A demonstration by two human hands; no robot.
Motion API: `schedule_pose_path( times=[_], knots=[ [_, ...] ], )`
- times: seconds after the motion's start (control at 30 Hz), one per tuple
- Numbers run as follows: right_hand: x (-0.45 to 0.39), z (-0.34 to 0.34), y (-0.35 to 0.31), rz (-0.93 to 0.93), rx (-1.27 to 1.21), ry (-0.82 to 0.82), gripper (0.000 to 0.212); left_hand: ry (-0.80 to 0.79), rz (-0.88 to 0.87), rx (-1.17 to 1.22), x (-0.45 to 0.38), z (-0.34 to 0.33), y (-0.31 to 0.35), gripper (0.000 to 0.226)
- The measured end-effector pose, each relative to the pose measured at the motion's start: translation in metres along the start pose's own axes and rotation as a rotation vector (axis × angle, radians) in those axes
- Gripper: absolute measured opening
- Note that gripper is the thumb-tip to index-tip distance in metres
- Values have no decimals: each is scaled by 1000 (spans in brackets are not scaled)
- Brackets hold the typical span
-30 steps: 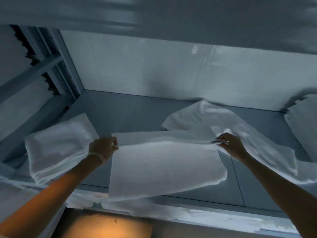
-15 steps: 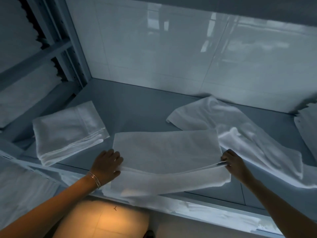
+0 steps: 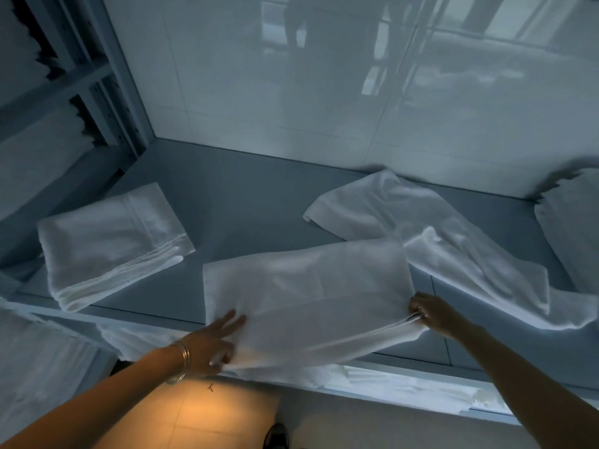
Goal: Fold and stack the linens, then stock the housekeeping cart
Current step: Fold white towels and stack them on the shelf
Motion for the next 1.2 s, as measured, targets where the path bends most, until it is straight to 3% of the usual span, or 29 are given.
schedule_pose_path(
  times=[0.1, 0.2, 0.27, 0.33, 0.4, 0.47, 0.5, 0.53, 0.6, 0.63, 0.73, 0.77, 0.9, 0.93, 1.0, 1.03, 1.13, 1.2],
  knots=[
    [6, -5, -10, -61, 280, -141, 21, -112, -16, -91, 1, -12, 0, 23],
    [17, -1, -40, -80, 568, -133, 39, 49, 33, 110, 0, 29, -9, 3],
    [21, -2, -70, -30, 503, -15, 66, 364, 80, 2, -7, 82, -35, 21],
    [28, -15, -113, -2, 408, -17, 82, 489, 179, -69, -16, 108, -76, 62],
    [28, -31, -165, 76, 204, -83, 79, 380, 262, -103, -33, 109, -102, 86],
    [26, -61, -187, -6, -2, -293, 64, 228, 300, -272, -42, 104, -112, 72],
    [20, -65, -192, -17, -3, -289, 64, 113, 328, -320, -41, 94, -116, 66],
    [15, -68, -193, -15, 14, -288, 73, 22, 362, -317, -39, 85, -118, 63],
    [5, -71, -190, 23, 24, -282, 105, 68, 389, -281, -33, 75, -113, 61],
    [-1, -68, -188, 55, 24, -264, 107, 91, 407, -269, -28, 70, -109, 61],
    [-29, -56, -190, 161, 145, -152, 67, 118, 514, -194, -2, 50, -105, 69],
    [-39, -54, -191, 192, 176, -148, 63, 112, 544, -183, 9, 41, -101, 74],
    [-74, -48, -200, 273, 220, -258, 73, -35, 610, -314, 45, -3, -88, 102],
    [-83, -46, -202, 288, 215, -259, 74, 3, 617, -332, 49, -2, -85, 107],
    [-90, -41, -204, 299, 253, -265, 76, 118, 510, -398, 42, 8, -83, 112],
    [-89, -38, -204, 293, 274, -257, 76, 175, 404, -489, 34, 11, -78, 104],
    [-82, -27, -210, 218, 316, -178, 71, 305, 228, -688, 22, 23, -61, 58],
    [-71, -32, -218, 169, 319, -146, 67, 248, 93, -732, 13, 10, -40, 70]
  ],
)
Point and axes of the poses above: each hand's wrist, its own x-axis away from the middle knuckle, its own z-axis out of the back of the hand, y = z × x, the point moved 10 cm from there along -x, towards the middle knuckle, and after that the axes turned 3 degrees about -z, right-handed, at the moved point
